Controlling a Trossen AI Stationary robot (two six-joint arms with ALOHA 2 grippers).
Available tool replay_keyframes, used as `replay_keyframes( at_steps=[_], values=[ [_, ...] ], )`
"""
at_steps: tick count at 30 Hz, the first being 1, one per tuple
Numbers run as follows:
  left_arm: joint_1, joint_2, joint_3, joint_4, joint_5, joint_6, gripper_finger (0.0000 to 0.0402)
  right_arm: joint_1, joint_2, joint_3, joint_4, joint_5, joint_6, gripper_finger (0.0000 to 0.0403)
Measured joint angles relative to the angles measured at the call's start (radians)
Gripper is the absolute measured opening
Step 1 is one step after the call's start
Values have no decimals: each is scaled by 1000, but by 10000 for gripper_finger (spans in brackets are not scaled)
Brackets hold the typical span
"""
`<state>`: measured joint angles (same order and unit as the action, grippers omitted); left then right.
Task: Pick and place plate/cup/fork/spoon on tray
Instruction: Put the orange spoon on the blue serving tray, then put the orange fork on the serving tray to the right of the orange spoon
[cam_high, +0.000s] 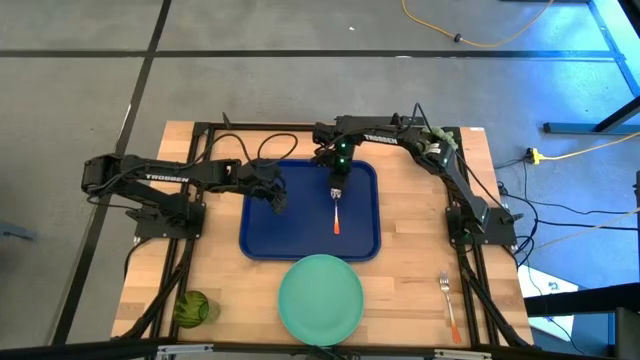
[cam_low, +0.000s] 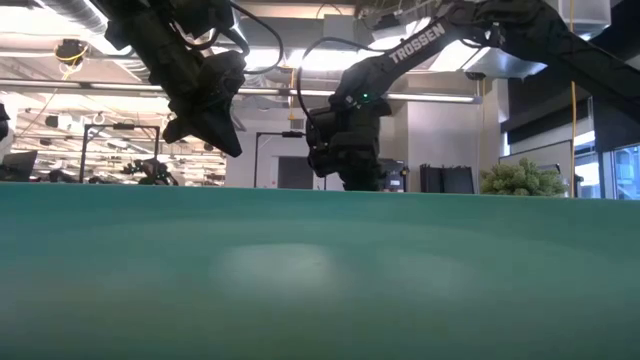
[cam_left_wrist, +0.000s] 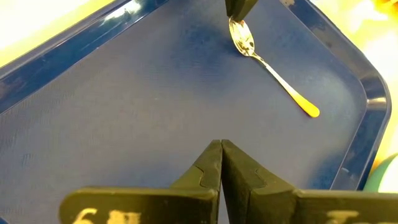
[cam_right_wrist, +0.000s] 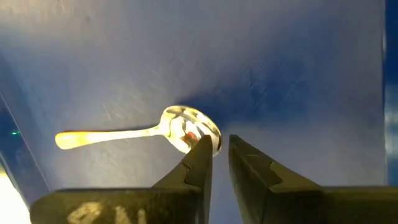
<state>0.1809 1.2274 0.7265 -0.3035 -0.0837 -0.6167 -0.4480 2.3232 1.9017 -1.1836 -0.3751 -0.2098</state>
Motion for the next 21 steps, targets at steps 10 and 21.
replay_keyframes(
  at_steps=[10,21],
  values=[
    [0,0,0,0,0,0,0,4,-18,31,-55,24,2,56],
    [0,0,0,-3,0,0,0,64,-225,192,-357,41,-62,56]
  ],
)
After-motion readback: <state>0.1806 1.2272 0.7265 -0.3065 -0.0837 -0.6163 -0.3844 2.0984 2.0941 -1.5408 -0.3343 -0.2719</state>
